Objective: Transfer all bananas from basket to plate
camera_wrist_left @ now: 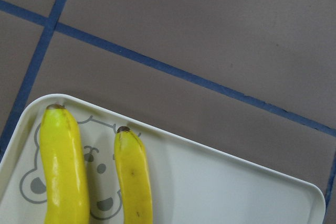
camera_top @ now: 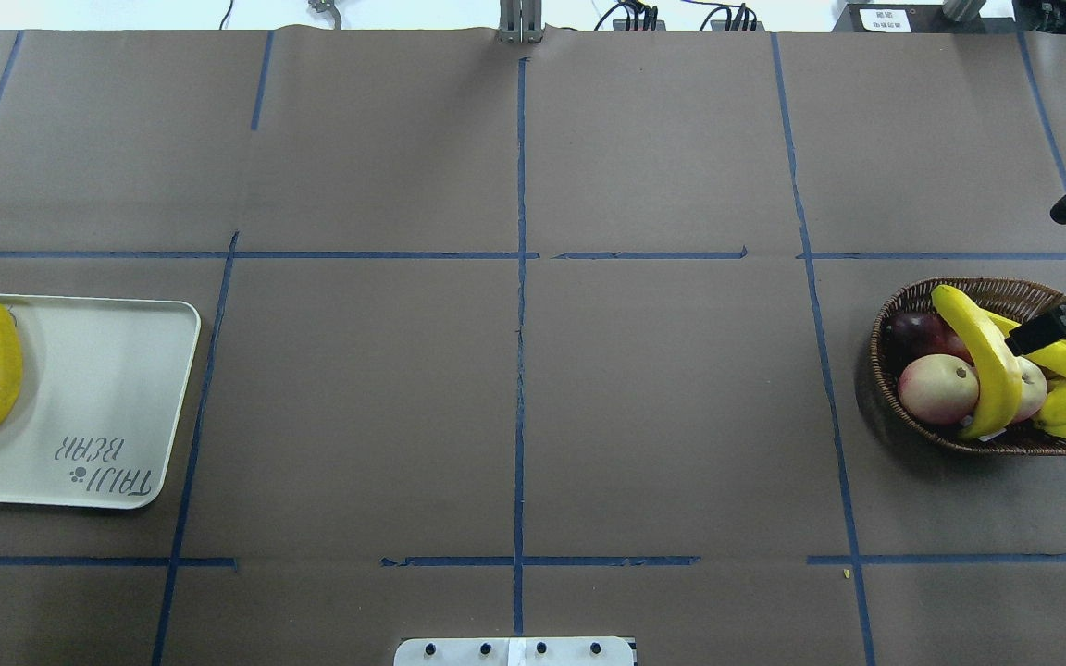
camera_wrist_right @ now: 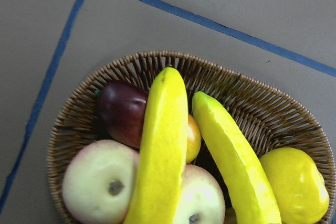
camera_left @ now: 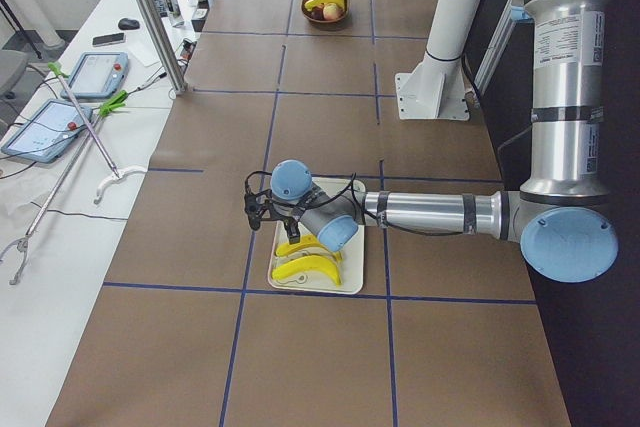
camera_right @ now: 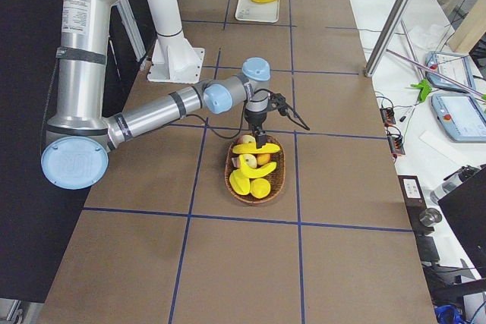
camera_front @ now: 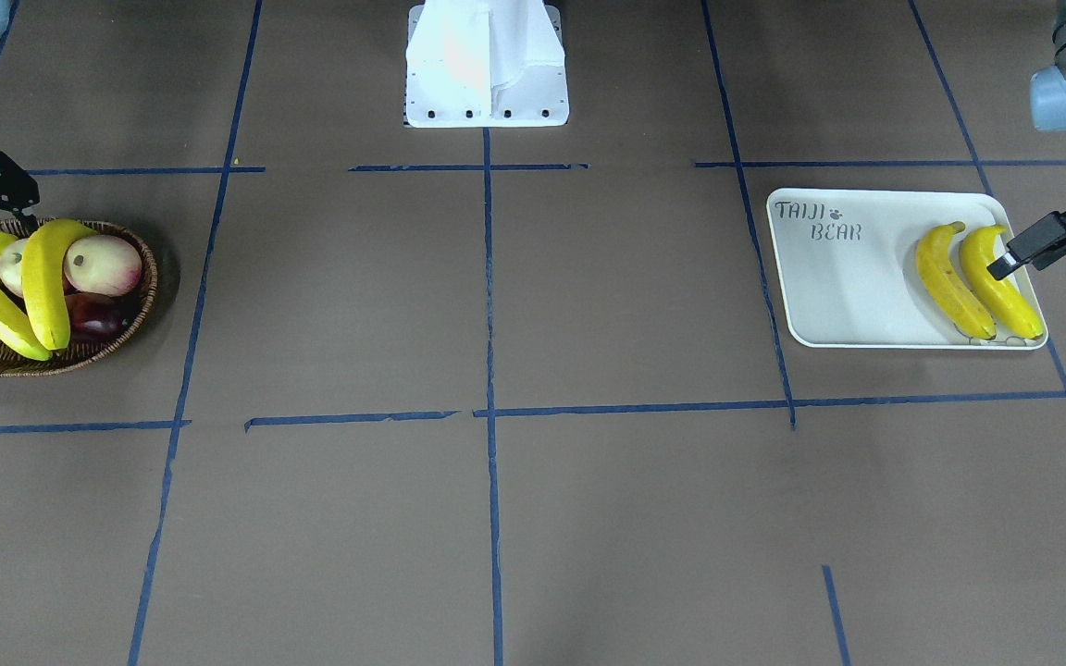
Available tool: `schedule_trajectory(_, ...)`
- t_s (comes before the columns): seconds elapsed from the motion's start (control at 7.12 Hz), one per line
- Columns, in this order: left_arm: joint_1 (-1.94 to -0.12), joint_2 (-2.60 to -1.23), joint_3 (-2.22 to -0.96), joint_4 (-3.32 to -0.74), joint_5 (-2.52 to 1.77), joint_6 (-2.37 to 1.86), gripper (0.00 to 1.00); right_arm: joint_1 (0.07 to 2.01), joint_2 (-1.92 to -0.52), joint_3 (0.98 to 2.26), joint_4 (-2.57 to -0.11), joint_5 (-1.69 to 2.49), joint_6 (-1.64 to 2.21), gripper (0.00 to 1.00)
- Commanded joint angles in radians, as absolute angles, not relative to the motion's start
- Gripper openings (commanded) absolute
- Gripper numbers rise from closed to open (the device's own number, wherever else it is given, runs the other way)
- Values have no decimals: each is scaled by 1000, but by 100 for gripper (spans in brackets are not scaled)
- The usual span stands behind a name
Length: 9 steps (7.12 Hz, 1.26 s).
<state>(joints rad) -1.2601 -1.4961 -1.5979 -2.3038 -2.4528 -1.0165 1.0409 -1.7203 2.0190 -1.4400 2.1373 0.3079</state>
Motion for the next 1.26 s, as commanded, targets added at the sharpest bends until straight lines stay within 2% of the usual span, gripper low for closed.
schedule_trajectory(0.0,-1262,-1499,-1606,-2304,-2451,-1019,100,1073,-1746,1945,-1376,2178,273,94)
schedule_trajectory(0.28,-1262,-1496,-1606,-2307,-2448,-1019,100,1167,-1741,1864,-1384,2334,282,90)
schedule_trajectory(0.42,-1264,-1494,-1608,-2310,-2447,-1020,100,1166,-1747,1829,-1384,2329,284,82)
schedule_trajectory(0.56,-1264,-1494,-1608,-2310,-2447,-1022,100,1166,-1734,1798,-1381,2327,297,79)
schedule_trajectory(1.12,-1264,-1493,-1615,-2310,-2444,-1023,100,1137,-1726,1799,-1378,2309,324,63)
